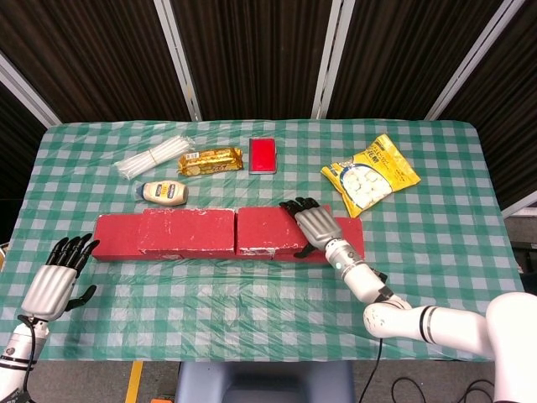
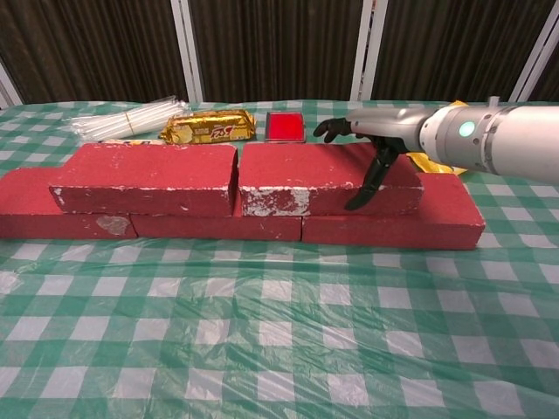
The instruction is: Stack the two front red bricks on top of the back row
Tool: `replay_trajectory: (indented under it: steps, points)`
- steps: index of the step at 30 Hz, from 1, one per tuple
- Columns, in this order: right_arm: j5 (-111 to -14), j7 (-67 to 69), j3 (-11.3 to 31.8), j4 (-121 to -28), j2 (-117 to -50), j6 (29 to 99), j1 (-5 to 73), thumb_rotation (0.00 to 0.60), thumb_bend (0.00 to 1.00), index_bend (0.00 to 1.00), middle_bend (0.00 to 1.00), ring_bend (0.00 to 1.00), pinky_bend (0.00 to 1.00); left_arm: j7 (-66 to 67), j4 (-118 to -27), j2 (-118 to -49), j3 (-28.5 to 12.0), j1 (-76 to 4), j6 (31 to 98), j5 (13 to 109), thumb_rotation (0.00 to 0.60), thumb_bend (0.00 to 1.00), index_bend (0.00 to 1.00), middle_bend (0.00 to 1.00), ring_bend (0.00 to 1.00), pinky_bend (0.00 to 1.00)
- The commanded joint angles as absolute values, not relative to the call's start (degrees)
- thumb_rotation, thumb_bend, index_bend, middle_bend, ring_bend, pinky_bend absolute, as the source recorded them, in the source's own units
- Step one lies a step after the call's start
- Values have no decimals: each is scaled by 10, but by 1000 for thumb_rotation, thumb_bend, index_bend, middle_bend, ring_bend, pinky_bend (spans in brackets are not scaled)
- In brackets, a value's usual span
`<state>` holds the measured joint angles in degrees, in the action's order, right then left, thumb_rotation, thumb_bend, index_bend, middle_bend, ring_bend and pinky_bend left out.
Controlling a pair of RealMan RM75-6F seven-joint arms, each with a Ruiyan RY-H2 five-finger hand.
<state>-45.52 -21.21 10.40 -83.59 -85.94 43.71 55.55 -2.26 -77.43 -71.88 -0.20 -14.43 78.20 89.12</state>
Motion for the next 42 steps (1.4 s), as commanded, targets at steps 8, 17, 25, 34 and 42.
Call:
replay_trajectory:
  steps: [8, 17, 25, 34, 42]
  points:
    - [-442, -224, 99, -852, -855, 445, 561, 600, 120, 2, 162, 40, 174, -27, -774, -718, -3, -144, 785, 892, 600, 323, 0, 0, 0, 0]
    - [-413, -244, 92, -882, -843, 459, 567, 600, 120, 0, 158, 40, 174, -27, -775, -717, -2, -143, 786, 894, 600, 323, 0, 0, 0, 0]
    - [-417, -230, 100, -901, -821, 480, 557, 600, 120, 0, 151, 40, 163, -28, -776, -716, -1, -142, 790, 897, 600, 322, 0, 0, 0, 0]
    - [-398, -226, 89, -899, -789, 470, 547, 600, 120, 1, 151, 40, 161, -22, -780, -716, 0, -140, 793, 899, 600, 322, 0, 0, 0, 0]
    - [-389, -192, 82, -883, -769, 419, 541, 600, 120, 77, 151, 40, 161, -18, -780, -717, 0, -140, 792, 899, 600, 323, 0, 0, 0, 0]
